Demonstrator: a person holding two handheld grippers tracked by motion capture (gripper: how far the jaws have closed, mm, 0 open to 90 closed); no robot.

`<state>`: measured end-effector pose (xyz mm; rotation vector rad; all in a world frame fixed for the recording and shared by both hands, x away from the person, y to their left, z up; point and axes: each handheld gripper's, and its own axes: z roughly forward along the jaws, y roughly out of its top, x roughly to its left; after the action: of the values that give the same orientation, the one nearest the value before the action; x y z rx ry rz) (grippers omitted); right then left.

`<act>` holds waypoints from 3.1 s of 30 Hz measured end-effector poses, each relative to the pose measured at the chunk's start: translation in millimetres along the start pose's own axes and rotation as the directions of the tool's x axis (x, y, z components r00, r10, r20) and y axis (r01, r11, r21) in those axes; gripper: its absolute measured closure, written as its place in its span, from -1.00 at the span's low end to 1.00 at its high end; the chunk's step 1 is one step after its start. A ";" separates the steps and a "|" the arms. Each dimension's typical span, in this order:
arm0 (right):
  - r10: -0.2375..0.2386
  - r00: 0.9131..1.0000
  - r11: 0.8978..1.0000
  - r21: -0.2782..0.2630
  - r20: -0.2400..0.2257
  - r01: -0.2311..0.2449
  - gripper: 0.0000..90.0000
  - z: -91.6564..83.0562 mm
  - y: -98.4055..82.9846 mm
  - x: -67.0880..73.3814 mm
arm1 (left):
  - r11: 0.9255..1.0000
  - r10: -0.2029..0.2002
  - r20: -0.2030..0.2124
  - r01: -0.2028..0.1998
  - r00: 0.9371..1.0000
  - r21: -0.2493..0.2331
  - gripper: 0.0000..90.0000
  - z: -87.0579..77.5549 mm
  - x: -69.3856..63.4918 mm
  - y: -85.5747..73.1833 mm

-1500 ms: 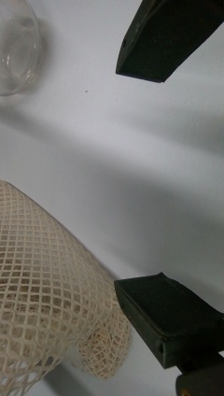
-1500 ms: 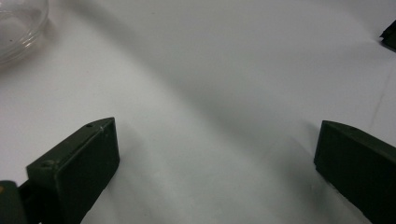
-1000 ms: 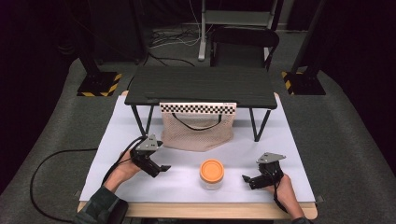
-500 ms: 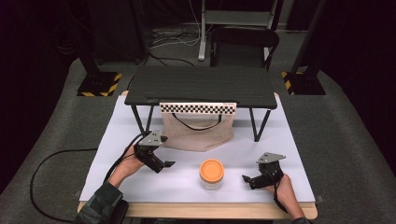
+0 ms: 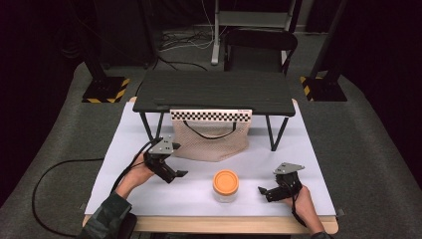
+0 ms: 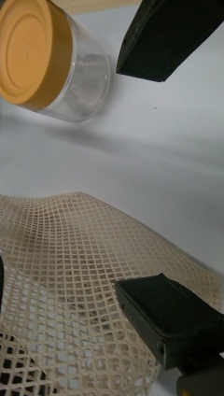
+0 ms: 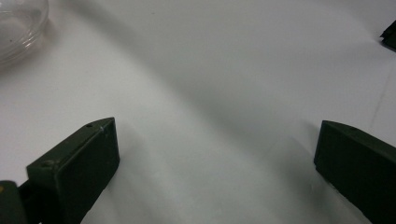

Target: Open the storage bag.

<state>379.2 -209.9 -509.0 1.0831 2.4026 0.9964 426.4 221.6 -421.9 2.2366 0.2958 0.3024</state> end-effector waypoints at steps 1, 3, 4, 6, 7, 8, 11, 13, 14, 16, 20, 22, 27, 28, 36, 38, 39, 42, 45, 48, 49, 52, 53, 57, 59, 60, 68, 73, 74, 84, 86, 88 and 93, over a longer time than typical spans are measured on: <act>0.001 1.000 1.000 0.000 0.000 -0.001 -1.00 0.0 0.0 0.0 | 1.000 0.003 0.000 -0.003 1.000 0.004 -1.00 0.2 -0.5 1.2; 0.001 1.000 1.000 0.000 0.000 -0.001 -1.00 0.0 0.0 0.0 | 1.000 0.012 0.002 -0.012 1.000 0.007 -0.99 0.2 -0.5 3.4; 0.001 1.000 1.000 0.000 0.000 -0.001 -1.00 0.0 0.1 0.0 | 1.000 0.017 0.000 -0.017 1.000 0.006 -0.99 0.0 -0.6 4.3; 0.001 1.000 1.000 0.000 -0.001 -0.001 -1.00 0.0 0.1 -0.1 | 1.000 0.019 0.004 -0.019 1.000 -0.002 -0.99 -0.9 0.2 5.5; 0.001 1.000 1.000 0.000 -0.001 -0.001 -1.00 0.1 0.1 -0.1 | 1.000 0.019 0.003 -0.019 1.000 0.003 -0.99 -1.3 0.5 6.1; 0.001 1.000 1.000 0.000 -0.001 -0.001 -1.00 0.1 0.1 -0.2 | 1.000 0.025 0.000 -0.025 1.000 0.007 -0.99 -1.9 0.8 6.8; 0.001 1.000 1.000 0.000 -0.001 -0.001 -1.00 0.0 0.1 -0.2 | 1.000 0.030 0.016 -0.030 0.999 0.007 -0.99 -3.4 1.4 9.1; 0.001 1.000 1.000 0.000 -0.001 -0.001 -1.00 0.0 0.1 -0.2 | 0.999 0.046 0.018 -0.046 0.999 0.026 -0.99 -3.2 1.3 11.4; 0.001 1.000 1.000 0.001 -0.001 -0.001 -1.00 0.0 0.1 -0.2 | 0.998 0.049 0.022 -0.049 0.999 0.030 -0.99 -3.0 1.3 12.9; 0.001 1.000 1.000 0.001 -0.001 -0.001 -1.00 0.1 0.1 -0.2 | 0.998 0.057 0.030 -0.058 0.998 0.027 -0.99 -3.0 0.8 16.5; 0.001 1.000 1.000 0.001 -0.001 -0.001 -1.00 0.0 0.1 -0.1 | 0.996 0.088 0.045 -0.089 0.995 0.024 -1.00 -3.5 -0.6 27.9; 0.001 1.000 1.000 0.001 -0.001 -0.001 -1.00 0.0 0.1 -0.1 | 0.995 0.097 0.047 -0.098 0.994 0.024 -1.00 -3.5 -0.6 30.1; 0.001 1.000 1.000 0.001 -0.001 -0.001 -1.00 0.0 0.1 -0.2 | 0.993 0.118 0.057 -0.120 0.991 0.021 -0.99 -0.8 0.9 36.6; 0.001 1.000 1.000 0.001 -0.001 -0.001 -1.00 0.0 0.1 -0.2 | 0.992 0.123 0.058 -0.124 0.991 0.022 -1.00 -0.1 1.4 37.6; 0.000 1.000 1.000 0.000 -0.001 0.000 -1.00 0.0 0.1 -0.3 | 0.986 0.168 0.072 -0.169 0.983 0.008 -0.99 3.6 2.7 50.6; 0.001 1.000 1.000 0.001 -0.001 -0.001 -1.00 0.0 0.1 -0.2 | 0.984 0.178 0.073 -0.178 0.981 0.005 -0.99 4.7 3.1 53.7; 0.000 1.000 1.000 0.001 -0.001 0.000 -1.00 0.0 0.1 -0.3 | 0.983 0.182 0.074 -0.183 0.981 0.006 -0.99 5.2 3.4 54.8; 0.000 1.000 1.000 0.001 -0.001 0.000 -1.00 0.1 0.1 -0.3 | 0.981 0.194 0.072 -0.195 0.978 0.003 -0.99 7.0 4.8 58.4; 0.000 1.000 1.000 0.000 -0.001 0.000 -1.00 0.1 0.1 -0.5 | 0.980 0.197 0.069 -0.197 0.978 -0.006 -0.99 10.0 7.6 60.8; 0.001 1.000 1.000 0.001 -0.002 -0.001 -1.00 0.1 0.2 -0.5 | 0.978 0.207 0.071 -0.207 0.976 -0.009 -0.99 14.4 10.1 62.4; 0.001 1.000 1.000 0.001 -0.002 0.000 -1.00 0.2 0.3 -0.5 | 0.978 0.208 0.074 -0.208 0.975 -0.010 -0.99 16.3 10.2 62.8; 0.000 1.000 1.000 0.001 -0.002 0.000 -1.00 0.2 0.3 -0.5 | 0.975 0.223 0.081 -0.223 0.971 -0.012 -0.99 20.8 10.0 64.9; 0.000 1.000 1.000 0.001 -0.002 0.000 -1.00 0.2 0.3 -0.5 | 0.974 0.228 0.082 -0.228 0.970 -0.010 -0.99 22.2 9.9 65.5; 0.000 1.000 1.000 0.002 -0.003 0.000 -1.00 0.3 0.4 -0.7 | 0.971 0.239 0.081 -0.238 0.968 -0.014 -0.99 28.3 10.5 68.6; -0.001 1.000 1.000 0.002 -0.003 0.001 -1.00 0.3 0.4 -0.7 | 0.971 0.240 0.072 -0.238 0.968 -0.035 -0.99 31.4 11.1 70.2; 0.000 1.000 1.000 0.002 -0.002 0.000 -1.00 0.2 0.4 -0.6 | 0.971 0.236 0.072 -0.233 0.969 -0.052 -0.99 33.4 11.2 70.7; 0.000 1.000 1.000 0.003 -0.001 0.000 -1.00 0.1 0.4 -0.3 | 0.971 0.233 0.052 -0.229 0.971 -0.066 -0.99 44.7 15.1 71.6; 0.001 1.000 1.000 0.003 -0.001 -0.001 -1.00 0.1 0.4 -0.3 | 0.972 0.226 0.045 -0.223 0.973 -0.072 -0.99 46.9 22.0 68.2; 0.000 1.000 1.000 0.003 -0.001 0.000 -1.00 0.1 0.4 -0.3 | 0.972 0.227 0.047 -0.223 0.973 -0.074 -0.99 47.5 22.6 67.7; 0.000 1.000 1.000 0.003 0.000 0.000 -1.00 0.1 0.4 -0.1 | 0.969 0.240 0.023 -0.238 0.971 -0.062 -0.99 54.7 23.4 66.1; 0.000 1.000 1.000 0.003 0.000 0.000 -1.00 0.1 0.4 -0.1 | 0.970 0.237 0.019 -0.236 0.971 -0.059 -0.99 55.8 24.5 65.5; 0.000 1.000 1.000 0.003 0.000 0.000 -1.00 0.1 0.4 -0.1 | 0.971 0.235 0.019 -0.234 0.972 -0.058 -0.99 57.3 25.8 64.8; 0.000 1.000 1.000 0.003 0.000 0.000 -1.00 0.1 0.4 0.0 | 0.973 0.231 0.041 -0.230 0.972 -0.022 -0.98 63.2 26.8 62.3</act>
<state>379.5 -209.7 -508.8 1.0837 2.4047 0.9925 478.4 145.8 -409.6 2.2597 0.0087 0.3775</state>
